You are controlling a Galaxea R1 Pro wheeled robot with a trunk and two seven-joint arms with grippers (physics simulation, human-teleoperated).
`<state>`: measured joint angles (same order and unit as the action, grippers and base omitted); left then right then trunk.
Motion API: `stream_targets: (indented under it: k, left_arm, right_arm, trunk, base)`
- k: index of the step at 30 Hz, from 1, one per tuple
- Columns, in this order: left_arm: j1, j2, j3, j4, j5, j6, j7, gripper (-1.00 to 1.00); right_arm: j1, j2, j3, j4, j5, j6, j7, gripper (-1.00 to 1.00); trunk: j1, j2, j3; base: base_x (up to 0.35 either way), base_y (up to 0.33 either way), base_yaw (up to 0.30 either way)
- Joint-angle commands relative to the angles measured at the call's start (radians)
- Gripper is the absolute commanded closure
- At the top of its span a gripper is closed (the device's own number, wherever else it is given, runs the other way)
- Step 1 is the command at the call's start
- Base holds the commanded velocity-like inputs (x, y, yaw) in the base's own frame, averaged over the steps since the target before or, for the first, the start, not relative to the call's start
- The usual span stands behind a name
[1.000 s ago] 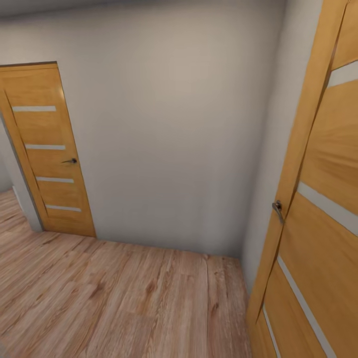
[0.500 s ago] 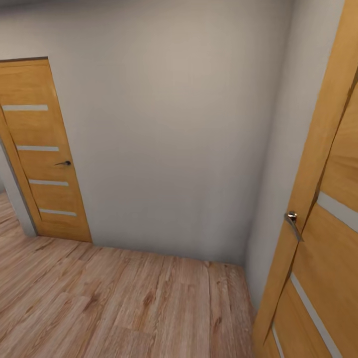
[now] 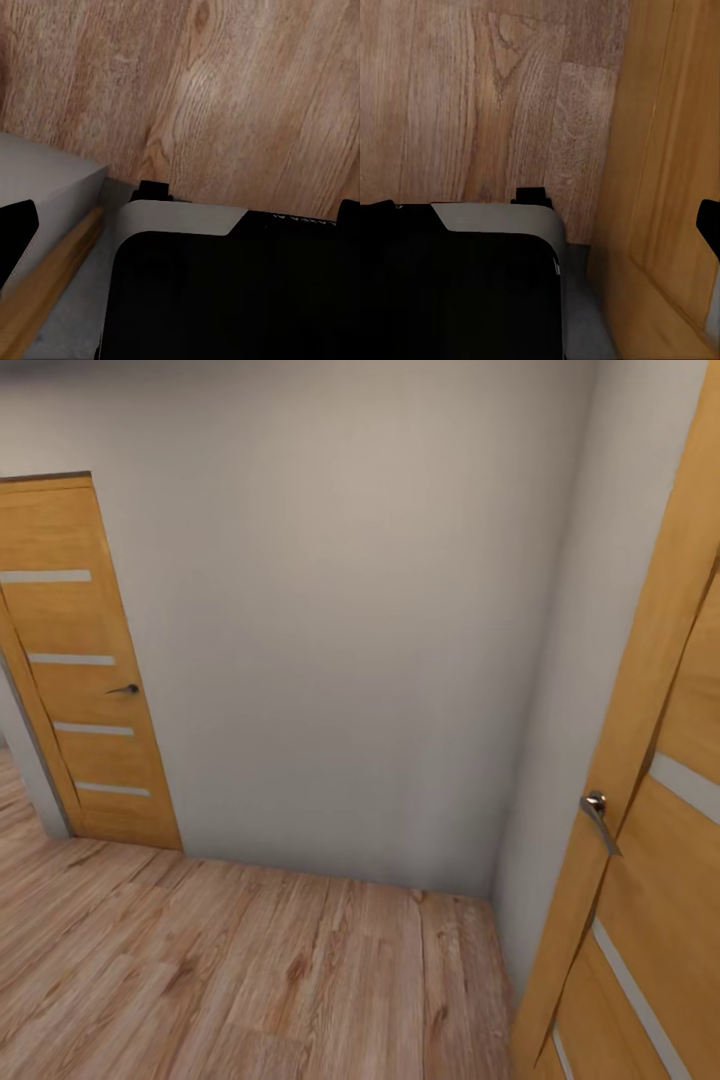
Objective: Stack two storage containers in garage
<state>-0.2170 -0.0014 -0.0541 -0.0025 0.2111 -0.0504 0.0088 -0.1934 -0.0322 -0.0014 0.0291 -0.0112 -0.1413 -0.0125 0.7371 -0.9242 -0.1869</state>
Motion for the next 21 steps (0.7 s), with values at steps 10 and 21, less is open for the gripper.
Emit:
stream_targets:
  k: [10, 21]
  left_arm:
    - [-0.001, 0.000, -0.006, 0.001, 0.008, -0.003, 0.001, -1.00]
    - [-0.001, 0.000, -0.006, 0.001, 0.008, -0.003, 0.001, -1.00]
  right_arm:
    - [-0.001, 0.000, 0.001, 0.003, -0.001, -0.006, -0.001, -1.00]
    - [-0.001, 0.000, 0.000, 0.003, -0.001, -0.006, -0.001, -1.00]
  trunk:
    - [0.000, -0.001, -0.001]
    - [0.000, -0.001, -0.001]
  base:
    - [0.227, 0.000, 0.000]
    - [0.230, 0.000, 0.000]
